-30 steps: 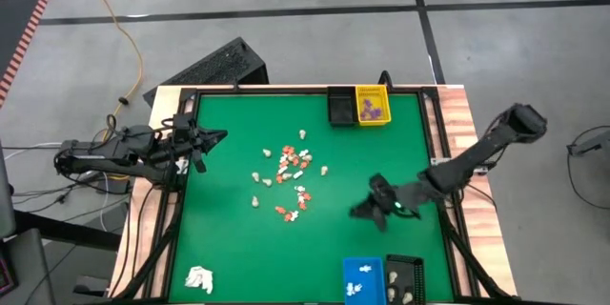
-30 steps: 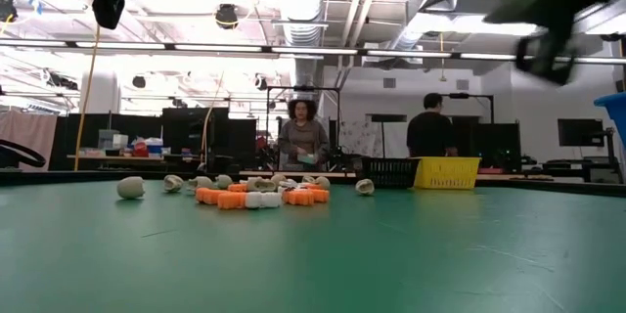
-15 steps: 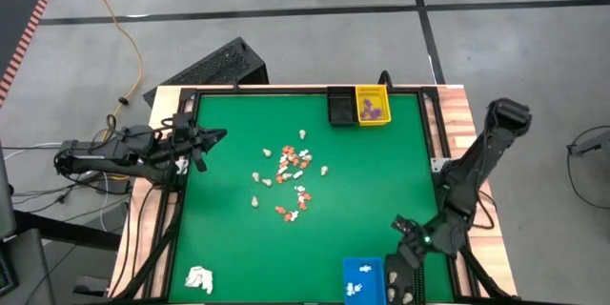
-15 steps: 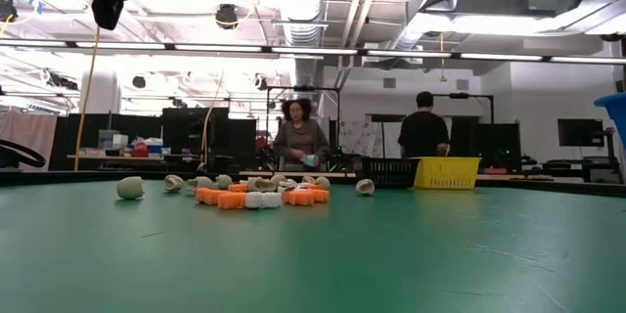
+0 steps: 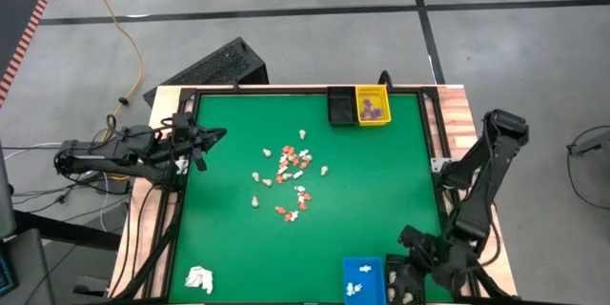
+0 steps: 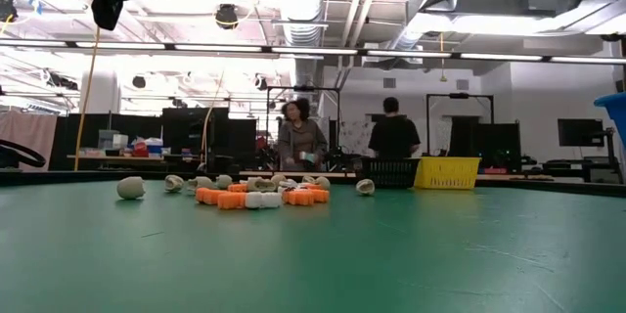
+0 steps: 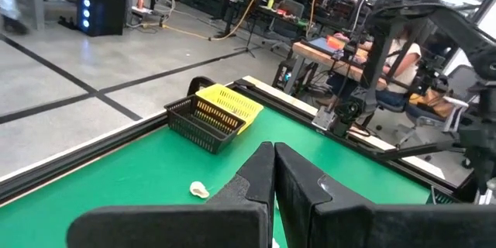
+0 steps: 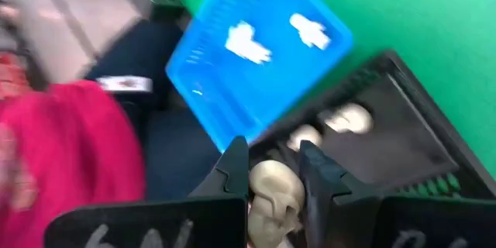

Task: Sort Halloween decoration
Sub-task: Put the white skull toy into the bottom black basket, then adjust the bottom baskets

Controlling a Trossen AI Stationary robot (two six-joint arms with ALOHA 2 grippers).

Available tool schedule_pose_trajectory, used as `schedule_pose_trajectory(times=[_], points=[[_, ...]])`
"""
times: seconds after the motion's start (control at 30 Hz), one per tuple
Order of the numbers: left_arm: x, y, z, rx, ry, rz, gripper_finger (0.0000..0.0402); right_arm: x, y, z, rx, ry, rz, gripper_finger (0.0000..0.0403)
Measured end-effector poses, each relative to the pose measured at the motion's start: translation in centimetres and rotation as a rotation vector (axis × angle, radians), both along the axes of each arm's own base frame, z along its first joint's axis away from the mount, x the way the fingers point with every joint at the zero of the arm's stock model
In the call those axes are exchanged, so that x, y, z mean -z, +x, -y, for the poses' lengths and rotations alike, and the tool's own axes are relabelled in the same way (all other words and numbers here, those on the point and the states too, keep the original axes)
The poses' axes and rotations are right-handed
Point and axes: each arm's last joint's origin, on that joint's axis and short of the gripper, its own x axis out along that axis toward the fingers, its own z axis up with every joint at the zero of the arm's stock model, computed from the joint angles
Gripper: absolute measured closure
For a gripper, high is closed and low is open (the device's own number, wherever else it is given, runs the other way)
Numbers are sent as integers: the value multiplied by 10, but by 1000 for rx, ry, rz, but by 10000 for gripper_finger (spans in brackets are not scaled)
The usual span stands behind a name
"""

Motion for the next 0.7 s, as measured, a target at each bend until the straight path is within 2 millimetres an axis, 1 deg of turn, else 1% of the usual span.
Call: schedule_pose_trajectory(times=[0.1, 0.2, 0.3, 0.4, 0.6, 0.7], points=[[0, 0, 0, 0, 1, -1, 401, 9, 4, -13, -51, -30, -103, 341], [0, 0, 0, -1, 4, -3, 401, 23, 7, -23, -96, -40, -197, 340], [0, 0, 0, -17, 4, -4, 401, 35, 9, -27, -99, -54, -265, 330], [0, 0, -1, -21, 4, -4, 401, 40, 11, -27, -96, -64, -300, 304], [0, 0, -1, -23, -3, -1, 401, 40, 12, -20, -79, -105, -326, 229], [0, 0, -1, -23, -3, -1, 401, 40, 14, -19, -96, -114, -316, 205]])
